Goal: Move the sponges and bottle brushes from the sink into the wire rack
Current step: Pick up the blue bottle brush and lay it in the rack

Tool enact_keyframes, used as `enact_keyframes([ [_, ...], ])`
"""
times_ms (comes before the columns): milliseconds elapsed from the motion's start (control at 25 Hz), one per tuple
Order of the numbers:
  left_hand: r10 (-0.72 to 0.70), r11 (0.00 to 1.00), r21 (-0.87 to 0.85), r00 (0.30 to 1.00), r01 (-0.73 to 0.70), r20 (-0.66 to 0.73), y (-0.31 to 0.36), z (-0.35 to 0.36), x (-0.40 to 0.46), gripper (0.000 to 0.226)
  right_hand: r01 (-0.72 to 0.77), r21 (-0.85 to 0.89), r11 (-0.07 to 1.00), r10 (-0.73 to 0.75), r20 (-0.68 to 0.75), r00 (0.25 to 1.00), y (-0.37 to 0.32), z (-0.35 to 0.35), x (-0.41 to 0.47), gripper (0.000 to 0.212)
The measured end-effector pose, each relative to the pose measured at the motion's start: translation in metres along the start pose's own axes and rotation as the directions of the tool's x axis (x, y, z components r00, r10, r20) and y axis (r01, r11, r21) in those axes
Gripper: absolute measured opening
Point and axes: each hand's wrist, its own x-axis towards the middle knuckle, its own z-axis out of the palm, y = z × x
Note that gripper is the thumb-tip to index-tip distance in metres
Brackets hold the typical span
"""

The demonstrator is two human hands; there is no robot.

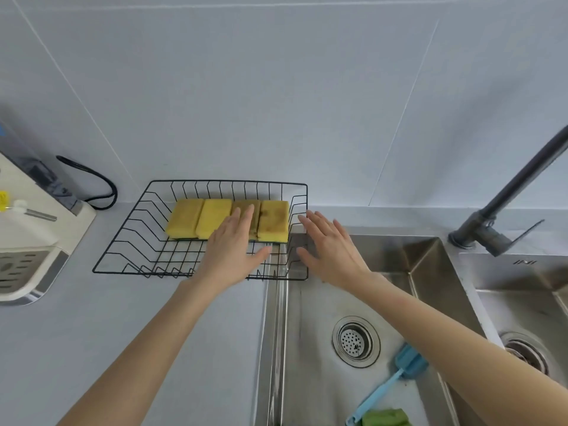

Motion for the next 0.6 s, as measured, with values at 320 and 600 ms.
enact_keyframes([
  [320,0.140,0.990,0.015,0.987,-0.142,0.076,0.072,0.040,-0.041,0.073,-0.118,-0.043,0.992,0.120,0.044,0.992,0.057,-0.007,-0.082,0.064],
  [600,0.130,0.991,0.020,0.980,-0.134,0.152,0.106,0.082,-0.054,0.063,-0.175,-0.079,0.981,0.184,0.122,0.975,0.102,0.000,-0.132,0.063],
])
